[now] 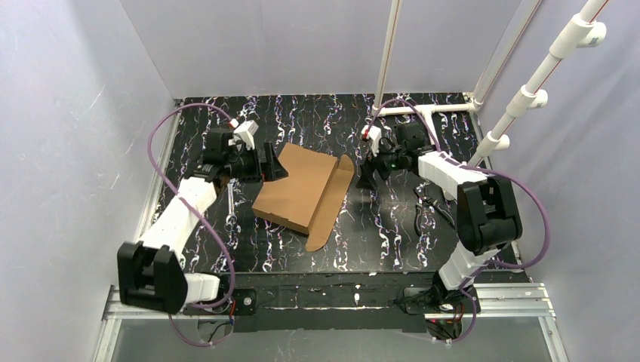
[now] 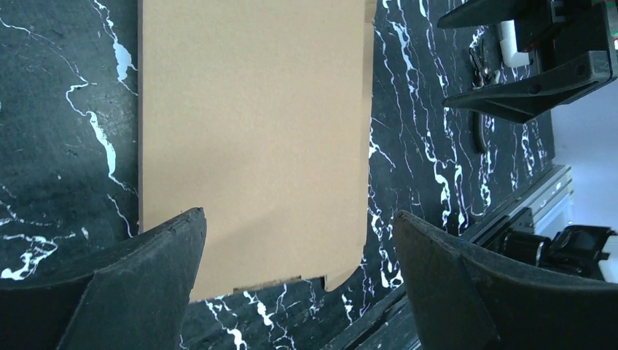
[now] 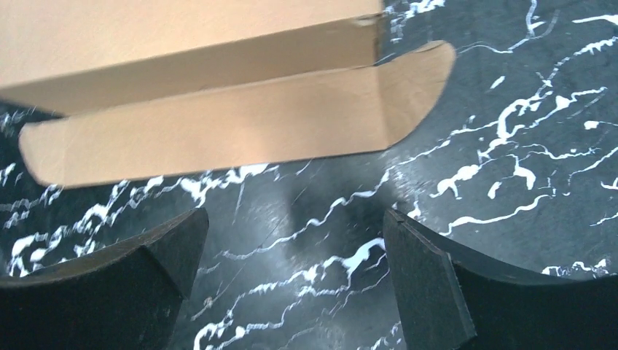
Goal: Fold the paper box
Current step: Close the paper box at the center of the board.
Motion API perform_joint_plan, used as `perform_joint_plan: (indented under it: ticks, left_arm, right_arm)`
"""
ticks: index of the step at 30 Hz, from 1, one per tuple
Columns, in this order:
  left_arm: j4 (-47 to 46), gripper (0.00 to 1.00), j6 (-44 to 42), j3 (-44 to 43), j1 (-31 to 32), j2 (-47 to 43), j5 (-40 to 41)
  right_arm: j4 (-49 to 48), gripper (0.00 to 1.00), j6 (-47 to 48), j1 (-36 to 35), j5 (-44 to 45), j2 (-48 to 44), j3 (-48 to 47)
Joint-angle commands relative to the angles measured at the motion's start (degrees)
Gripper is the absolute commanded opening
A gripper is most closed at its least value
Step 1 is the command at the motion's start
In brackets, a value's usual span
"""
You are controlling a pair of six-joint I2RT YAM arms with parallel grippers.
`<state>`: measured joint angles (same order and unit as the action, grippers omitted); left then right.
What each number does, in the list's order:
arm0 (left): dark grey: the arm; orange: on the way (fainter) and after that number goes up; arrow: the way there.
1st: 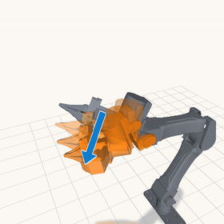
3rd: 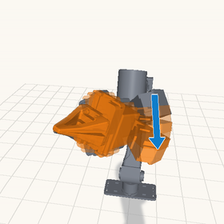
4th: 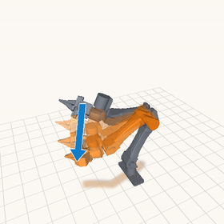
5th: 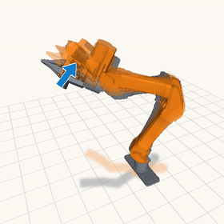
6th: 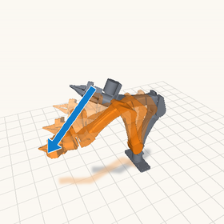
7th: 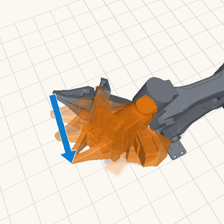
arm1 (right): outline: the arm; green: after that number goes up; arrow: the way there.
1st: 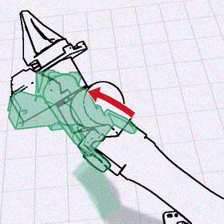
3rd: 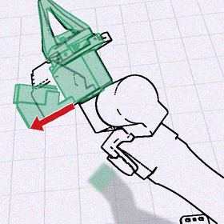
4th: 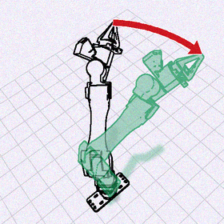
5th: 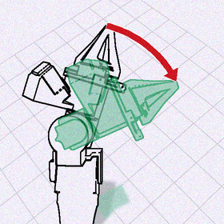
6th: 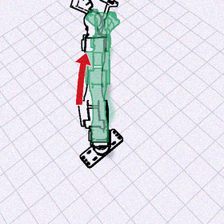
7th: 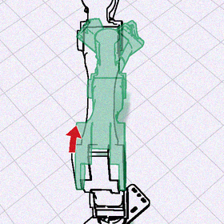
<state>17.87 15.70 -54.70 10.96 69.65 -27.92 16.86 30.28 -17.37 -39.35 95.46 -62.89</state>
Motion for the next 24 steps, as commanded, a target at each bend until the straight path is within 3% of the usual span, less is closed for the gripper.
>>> perform_joint_plan:
  ticks: [1,7,24]
  left_arm:
    - [-1.5,0.98,5.0,-5.5,-2.2,8.6,-3.7]
    - [-0.4,0.98,2.2,-11.7,-2.5,17.7,-4.7]
    - [1.2,0.96,-4.8,-16.0,-3.2,27.1,-1.6]
  right_arm:
    - [-15.6,0.98,-13.6,-0.2,3.3,4.3,0.1]
    - [-23.7,0.82,-19.5,-0.5,3.9,10.9,-3.0]
    - [-34.5,0.65,-26.8,-0.3,-0.6,21.1,-6.7]
